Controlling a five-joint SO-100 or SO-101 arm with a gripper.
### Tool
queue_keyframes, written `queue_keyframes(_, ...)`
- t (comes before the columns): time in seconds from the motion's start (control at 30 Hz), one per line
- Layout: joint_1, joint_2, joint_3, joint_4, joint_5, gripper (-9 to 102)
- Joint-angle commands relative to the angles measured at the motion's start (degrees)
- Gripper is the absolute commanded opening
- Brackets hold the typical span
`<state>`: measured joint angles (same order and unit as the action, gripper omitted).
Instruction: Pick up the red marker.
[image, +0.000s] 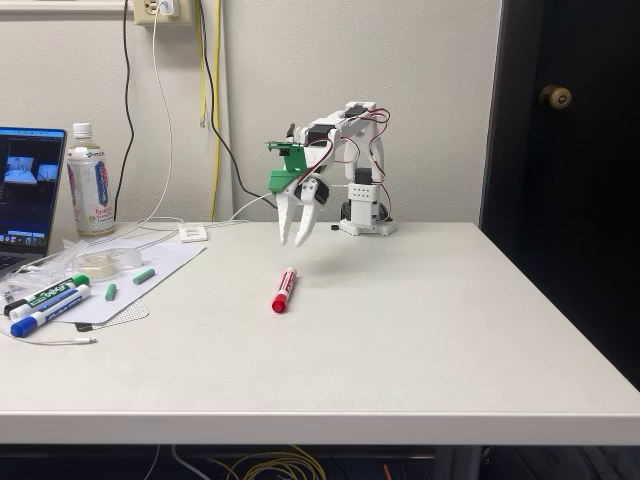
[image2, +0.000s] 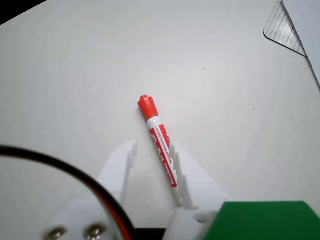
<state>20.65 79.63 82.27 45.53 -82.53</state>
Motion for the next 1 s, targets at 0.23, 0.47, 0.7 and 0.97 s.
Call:
queue_keyframes(0.23, 1.32, -21.71, -43.07, 25.40, -9.05, 21)
queue_keyframes(0.47, 1.49, -52.82, -95.63, 45.09, -10.02, 21)
queue_keyframes(0.7, 1.32, -55.55, -94.83, 42.98, -12.22, 23)
queue_keyframes(0.97, 0.79, -57.66, -94.75, 45.26, -13.27, 22)
